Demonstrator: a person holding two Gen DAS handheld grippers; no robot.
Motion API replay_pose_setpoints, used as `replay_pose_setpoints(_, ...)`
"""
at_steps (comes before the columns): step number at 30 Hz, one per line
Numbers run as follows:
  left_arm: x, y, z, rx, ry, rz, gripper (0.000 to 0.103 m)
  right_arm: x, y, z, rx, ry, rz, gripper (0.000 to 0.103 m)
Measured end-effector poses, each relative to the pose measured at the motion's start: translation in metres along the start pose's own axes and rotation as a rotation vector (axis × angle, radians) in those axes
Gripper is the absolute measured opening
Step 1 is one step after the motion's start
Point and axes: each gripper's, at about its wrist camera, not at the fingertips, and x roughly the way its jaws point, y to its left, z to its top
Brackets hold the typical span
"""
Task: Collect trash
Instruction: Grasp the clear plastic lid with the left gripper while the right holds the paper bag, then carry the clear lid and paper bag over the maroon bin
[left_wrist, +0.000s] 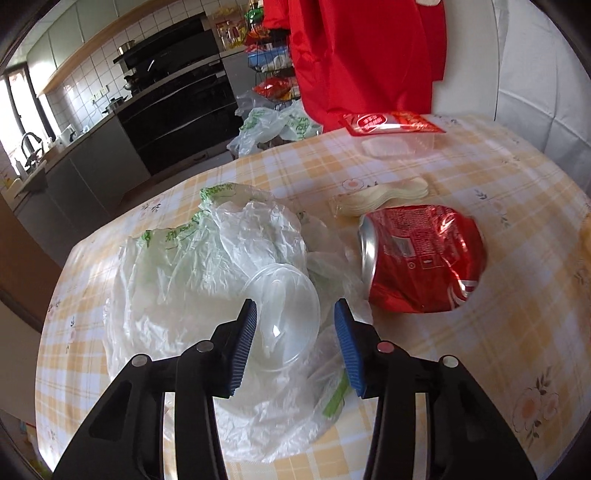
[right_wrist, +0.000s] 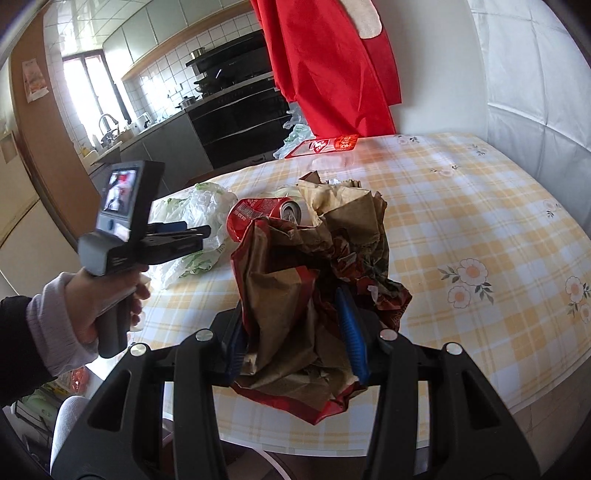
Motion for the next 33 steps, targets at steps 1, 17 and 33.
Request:
replay_pose_setpoints(1, 0.002, 0.0, 0.0, -0.002, 0.003, 0.0, 0.039, -0.001, -0.001, 0.0, 0.001, -0.001, 0.001, 0.046)
replay_pose_setpoints(17, -0.104, 0.057, -0.02, -0.172, -0.191, -0.095, 0.006, -0.037, 0.028, 0.01, -0.04, -0.076, 0.047, 0.046)
replay_pose_setpoints(33, -0.26, 0.084, -0.099, -0.267, -0.348, -0.27, 0.006, -0.103, 0.08, 0.005, -0.126, -0.147, 0.091, 0.046)
